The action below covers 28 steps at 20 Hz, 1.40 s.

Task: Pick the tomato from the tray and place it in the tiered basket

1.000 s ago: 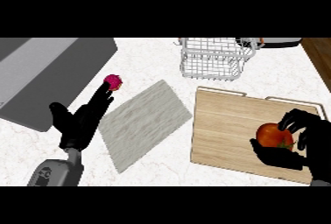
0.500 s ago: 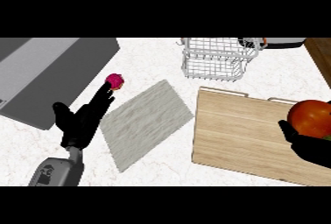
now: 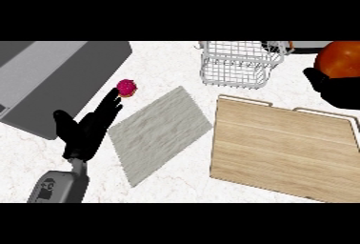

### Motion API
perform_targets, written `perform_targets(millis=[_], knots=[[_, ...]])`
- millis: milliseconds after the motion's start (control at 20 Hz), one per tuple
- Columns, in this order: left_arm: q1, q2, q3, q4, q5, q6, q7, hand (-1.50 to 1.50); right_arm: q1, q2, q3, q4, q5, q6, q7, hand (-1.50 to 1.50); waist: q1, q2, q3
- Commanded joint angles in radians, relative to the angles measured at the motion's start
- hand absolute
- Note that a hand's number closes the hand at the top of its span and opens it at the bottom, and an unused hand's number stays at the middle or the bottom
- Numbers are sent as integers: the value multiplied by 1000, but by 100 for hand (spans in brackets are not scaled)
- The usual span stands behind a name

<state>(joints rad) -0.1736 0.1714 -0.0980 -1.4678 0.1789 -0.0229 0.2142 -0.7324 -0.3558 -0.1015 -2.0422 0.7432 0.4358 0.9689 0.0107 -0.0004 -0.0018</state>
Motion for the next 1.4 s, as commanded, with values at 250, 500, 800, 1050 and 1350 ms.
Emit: perform_targets(millis=[250,500,800,1050,1350], knots=[[-19,-53,-31,-12,-51,52,23,0,-284,26,-40,447,48,-88,-12,150,10,3,1],[7,-13,0,-31,-8,-18,23,0,-372,34,-66,692,110,-226,-90,150,11,4,1],[-12,-43,-7,8,-36,3,10,0,-431,56,-101,982,104,-420,-284,150,13,7,2],[-71,-48,4,37,-43,3,10,0,-519,91,-134,1236,116,-572,-367,150,23,14,1],[-38,-67,-17,0,-43,8,25,0,-520,184,-266,1292,-31,-756,-486,150,36,18,3]])
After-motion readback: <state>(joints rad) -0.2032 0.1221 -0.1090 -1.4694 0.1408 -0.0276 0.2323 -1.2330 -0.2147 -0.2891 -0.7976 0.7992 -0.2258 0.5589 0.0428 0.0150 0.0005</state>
